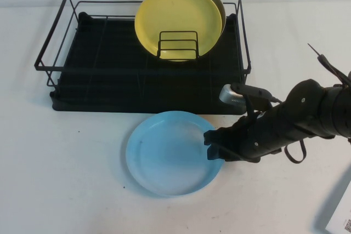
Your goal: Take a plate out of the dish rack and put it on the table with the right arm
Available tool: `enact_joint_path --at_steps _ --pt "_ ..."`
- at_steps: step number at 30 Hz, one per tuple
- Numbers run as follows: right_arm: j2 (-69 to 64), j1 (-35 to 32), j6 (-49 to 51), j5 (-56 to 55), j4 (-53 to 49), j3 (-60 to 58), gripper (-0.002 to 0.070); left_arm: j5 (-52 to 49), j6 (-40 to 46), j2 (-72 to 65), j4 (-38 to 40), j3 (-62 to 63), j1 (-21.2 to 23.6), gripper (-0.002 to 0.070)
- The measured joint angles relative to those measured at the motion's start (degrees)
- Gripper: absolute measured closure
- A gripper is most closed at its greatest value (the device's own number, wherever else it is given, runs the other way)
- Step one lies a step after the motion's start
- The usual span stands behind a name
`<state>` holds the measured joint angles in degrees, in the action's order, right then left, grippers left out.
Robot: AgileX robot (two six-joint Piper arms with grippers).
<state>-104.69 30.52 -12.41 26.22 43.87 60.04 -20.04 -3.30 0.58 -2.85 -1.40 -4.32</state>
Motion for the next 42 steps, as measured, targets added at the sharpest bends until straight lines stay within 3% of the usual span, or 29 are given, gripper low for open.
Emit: enact_joint_path --at_steps 4,7,12,15,26,33,38,42 --pt "0.39 -0.05 0.00 1.80 -2.03 0.00 0.0381 0.00 0.00 0.00 0.00 0.00 0.00 0.0679" --pt "2.78 -0.14 0.00 5.00 -5.22 0.00 0.0423 0.00 0.00 0.00 0.00 0.00 0.00 0.0679" --pt "11.02 -0.14 0.00 11.49 -9.94 0.00 0.0618 0.00 0.00 0.00 0.00 0.00 0.00 0.0679" --pt "16.82 -0.14 0.00 14.24 -11.78 -0.10 0.0673 0.00 0.00 0.00 0.00 0.00 0.00 0.0679" --pt "36.79 -0.14 -0.12 22.38 -18.12 -8.74 0.0693 0.00 0.00 0.00 0.00 0.00 0.00 0.0679" --pt "40.29 -0.14 -0.12 25.89 -21.81 -8.82 0.0694 0.00 0.00 0.00 0.00 0.00 0.00 0.0679" --pt "40.41 -0.14 -0.12 24.02 -24.69 -9.08 0.0694 0.00 0.00 0.00 0.00 0.00 0.00 0.0679" --pt "44.41 -2.33 -0.12 16.30 -28.71 -14.02 0.0694 0.00 0.00 0.00 0.00 0.00 0.00 0.0679"
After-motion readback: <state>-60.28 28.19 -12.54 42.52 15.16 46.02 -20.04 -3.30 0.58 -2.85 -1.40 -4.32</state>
